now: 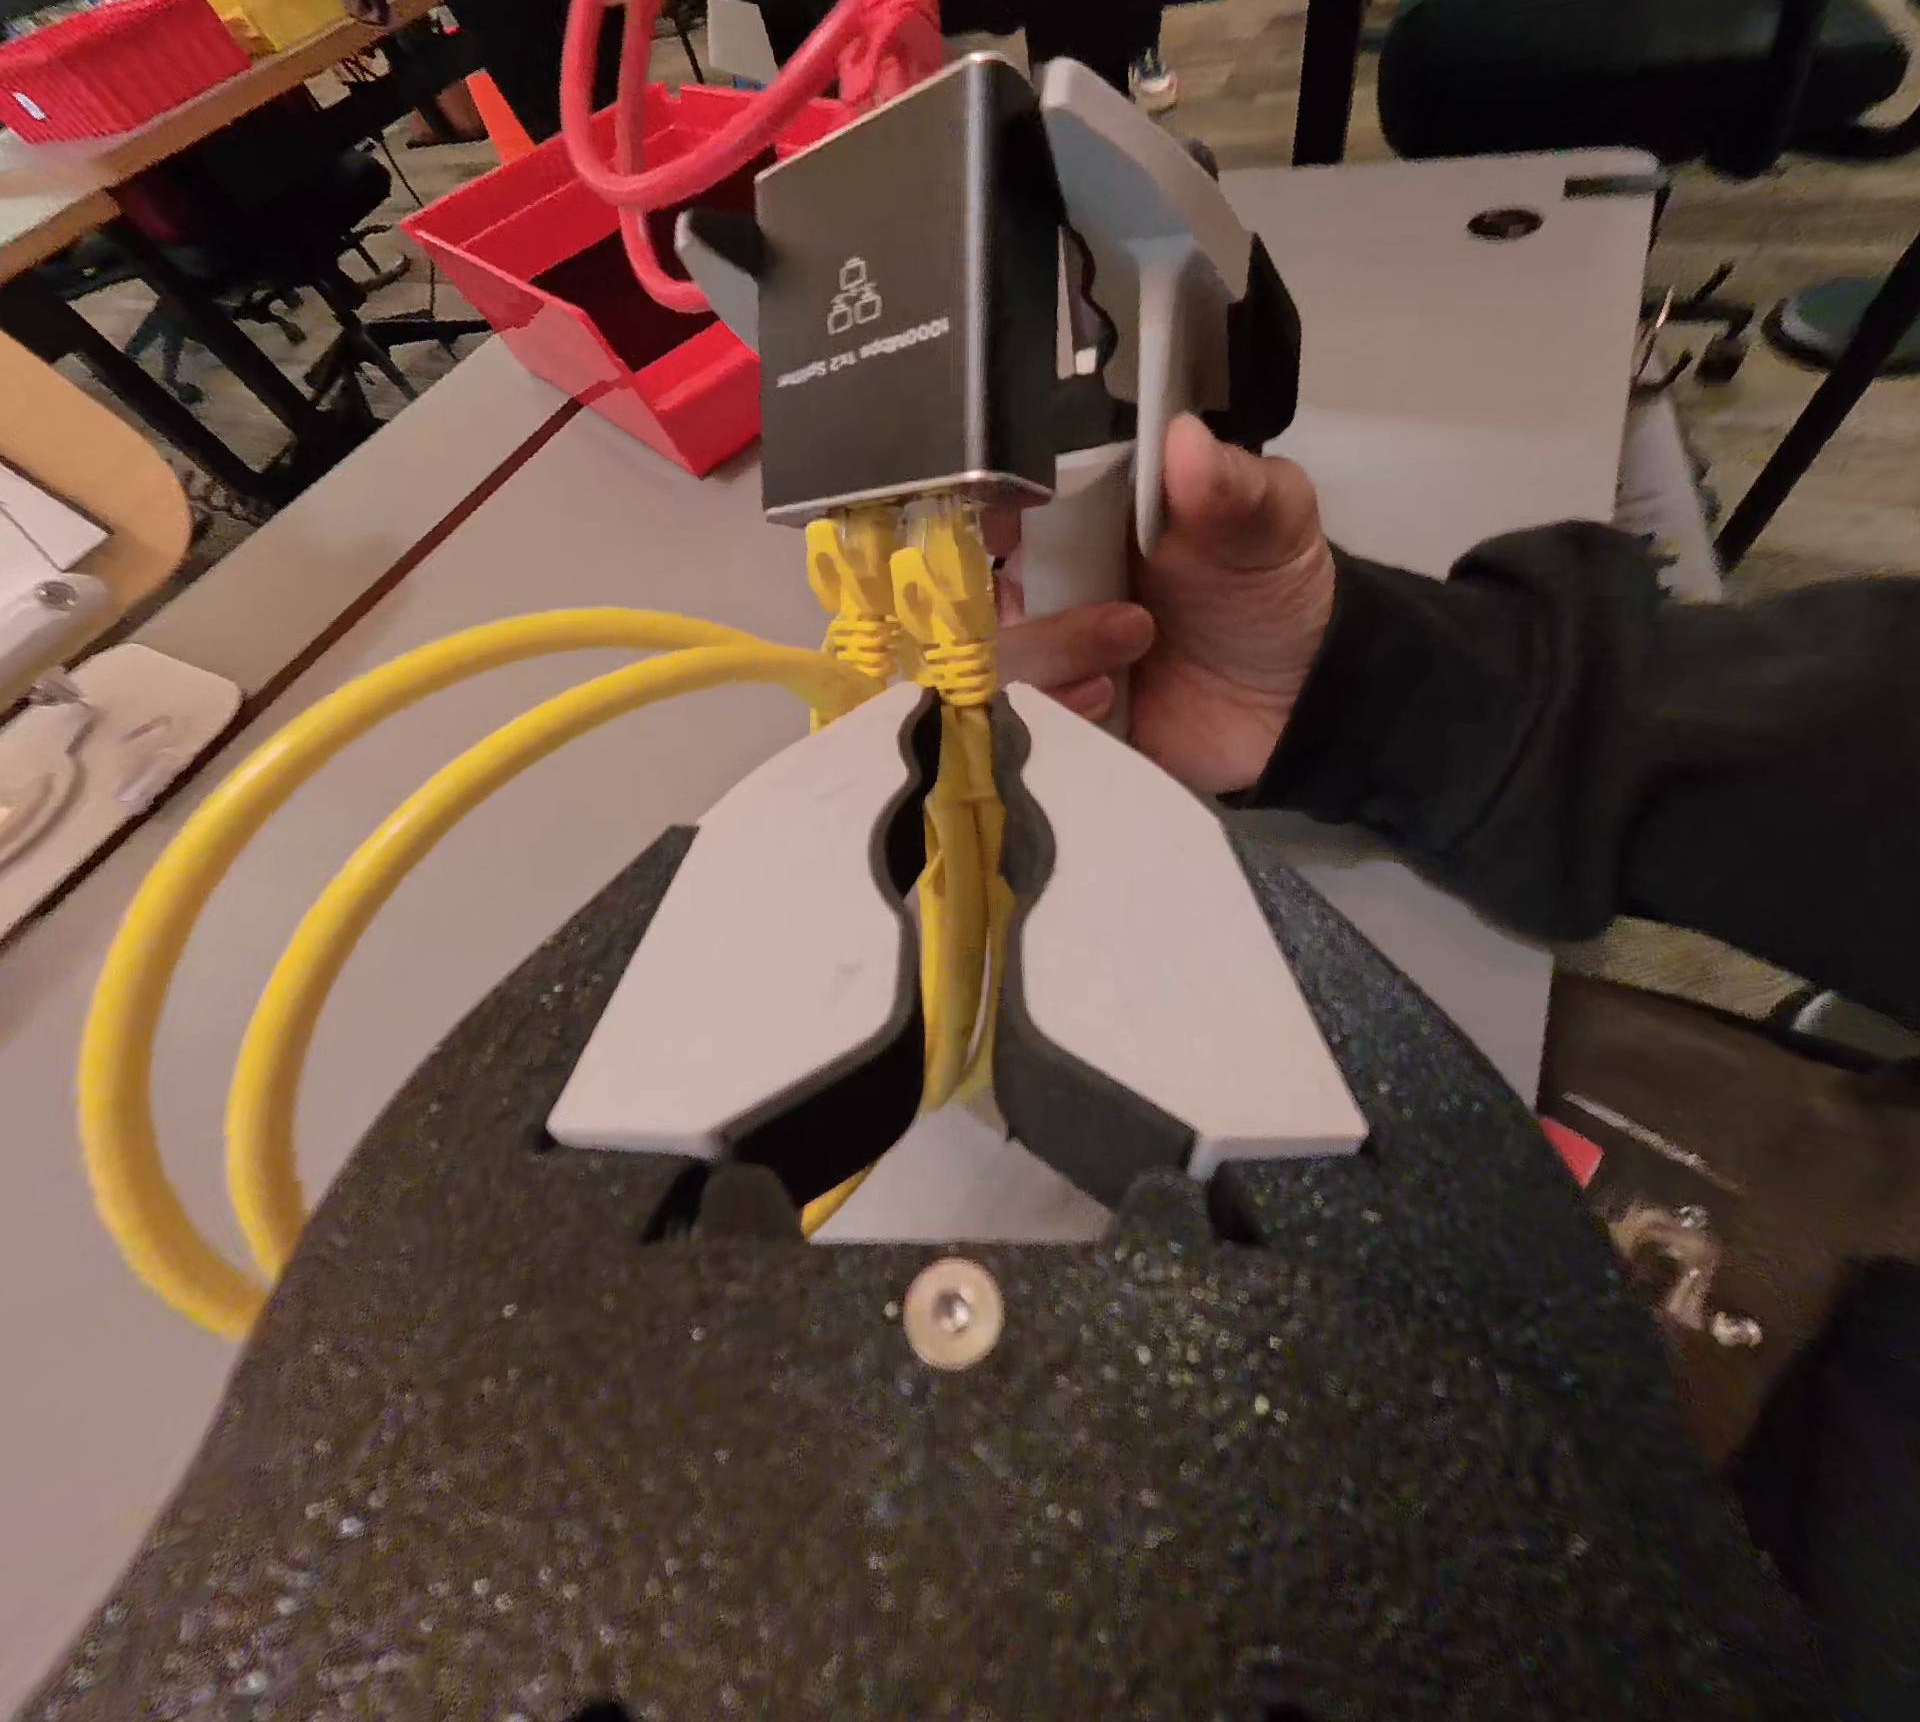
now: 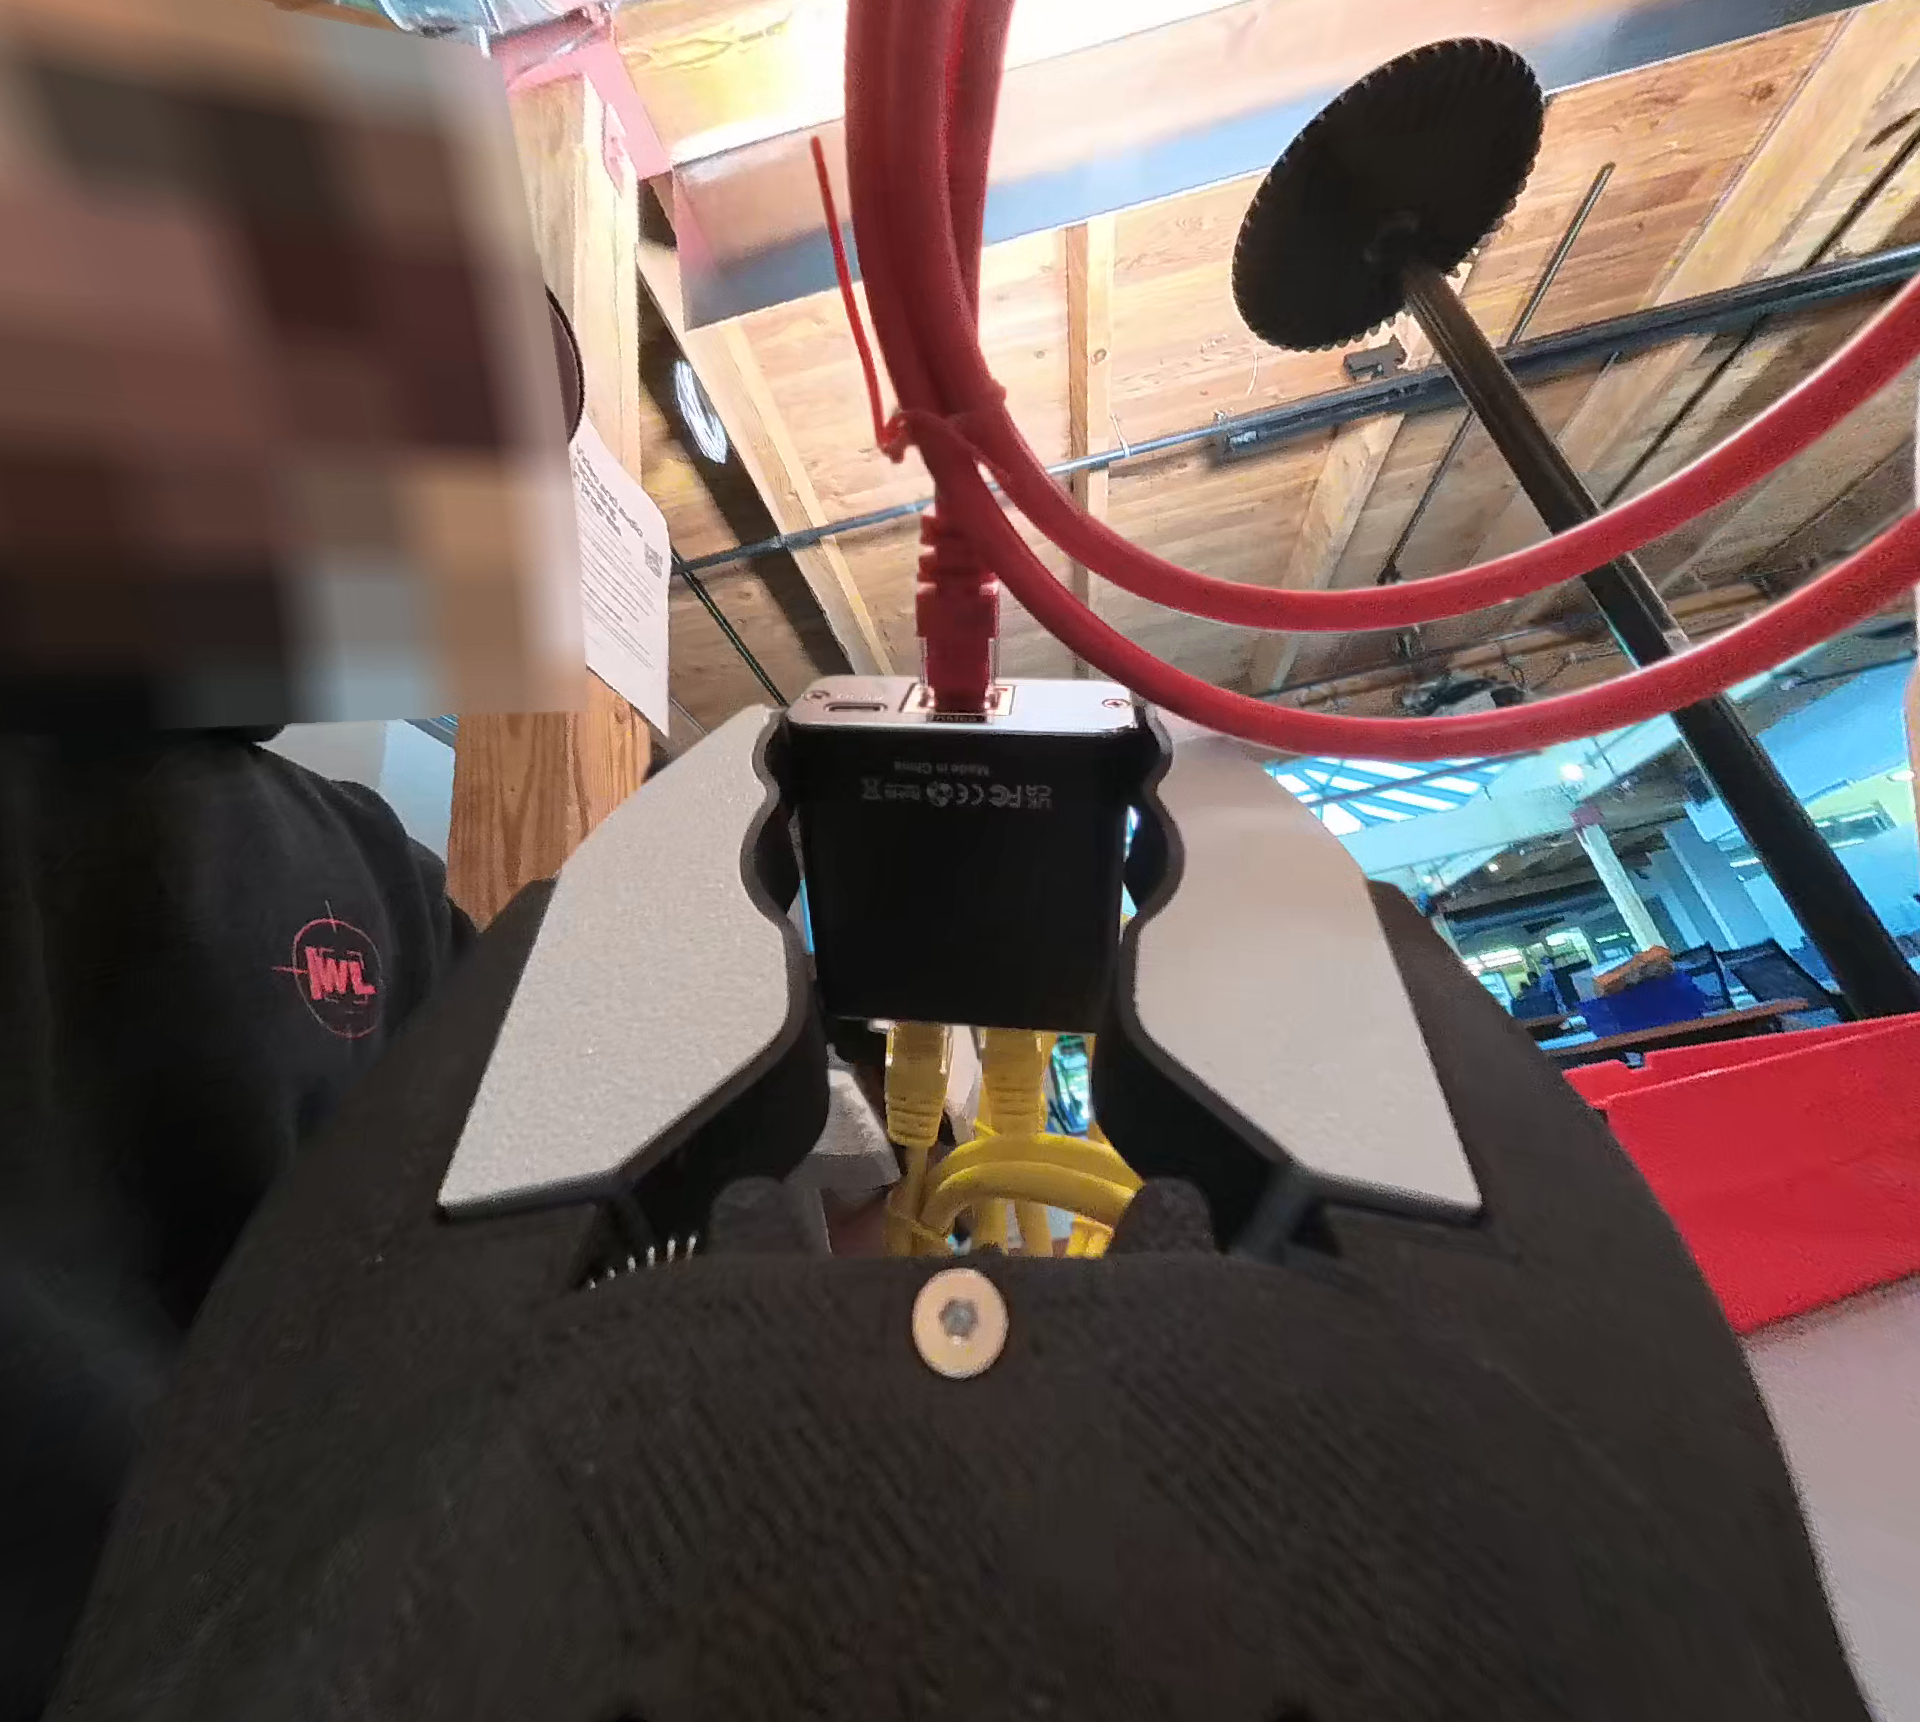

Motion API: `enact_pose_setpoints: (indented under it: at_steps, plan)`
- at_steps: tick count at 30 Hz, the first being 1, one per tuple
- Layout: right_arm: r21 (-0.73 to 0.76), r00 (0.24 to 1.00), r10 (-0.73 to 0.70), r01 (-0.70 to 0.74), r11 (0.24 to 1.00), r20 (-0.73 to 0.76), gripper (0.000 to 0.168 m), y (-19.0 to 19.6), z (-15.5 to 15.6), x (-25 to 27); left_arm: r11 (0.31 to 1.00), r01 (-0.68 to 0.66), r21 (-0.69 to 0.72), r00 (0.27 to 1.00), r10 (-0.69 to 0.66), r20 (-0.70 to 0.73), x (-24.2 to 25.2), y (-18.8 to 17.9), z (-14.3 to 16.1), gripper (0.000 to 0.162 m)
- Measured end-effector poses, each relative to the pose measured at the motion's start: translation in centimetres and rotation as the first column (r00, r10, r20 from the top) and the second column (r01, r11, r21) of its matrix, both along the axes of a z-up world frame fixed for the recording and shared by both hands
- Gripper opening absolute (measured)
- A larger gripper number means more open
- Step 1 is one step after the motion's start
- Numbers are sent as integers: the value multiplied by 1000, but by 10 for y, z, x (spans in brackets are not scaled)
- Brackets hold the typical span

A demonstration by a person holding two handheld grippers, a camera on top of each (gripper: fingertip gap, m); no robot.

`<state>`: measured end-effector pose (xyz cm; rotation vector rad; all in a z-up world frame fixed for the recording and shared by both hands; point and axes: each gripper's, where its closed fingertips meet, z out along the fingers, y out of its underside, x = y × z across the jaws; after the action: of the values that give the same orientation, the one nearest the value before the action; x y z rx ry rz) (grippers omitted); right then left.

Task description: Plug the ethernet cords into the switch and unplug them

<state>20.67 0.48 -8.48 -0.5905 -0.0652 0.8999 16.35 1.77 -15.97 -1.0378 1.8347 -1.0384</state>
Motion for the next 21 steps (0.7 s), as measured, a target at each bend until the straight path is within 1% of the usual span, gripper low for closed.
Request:
enact_pose_setpoints:
  at_steps: [5, 8, 10, 12, 13, 15, 17, 18, 21]
  plan:
    - [33, 1000, 16, -16, 999, -17, 64, -6, 1, 3, 994, -2, -108, 999, 7, 42, -2, 1, 12, 9]
    - [12, 1000, 15, -15, 1000, 6, 63, -6, -2, 4, 997, 0, -82, 997, 7, 82, -2, 5, 21, 8]
    - [-3, 1000, 5, -5, 1000, 25, 63, -6, 0, 3, 999, 4, -42, 997, 0, 81, -2, 6, 24, 8]
    - [-20, 998, 0, 2, 1000, 61, 64, -6, 2, 0, 999, 19, -42, 997, -16, 74, -2, 7, 27, 8]
    - [-37, 996, -12, 15, 999, 85, 63, -6, 1, 0, 998, 22, -67, 997, -17, 79, -2, 8, 29, 8]
    - [-66, 992, -30, 38, 997, 122, 63, -6, 0, 0, 986, 32, -162, 996, -18, 90, -2, 9, 35, 8]
    - [-70, 992, -38, 47, 996, 119, 63, -6, 2, 0, 967, 37, -251, 995, -12, 100, -1, 10, 39, 8]
    - [-77, 992, -36, 45, 996, 118, 64, -5, 2, 1, 963, 32, -268, 994, -3, 110, -1, 12, 41, 8]
    - [-152, 987, -39, 63, 986, 154, 63, 3, -7, 0, 982, -4, -190, 993, 26, 117, -1, 22, 40, 8]
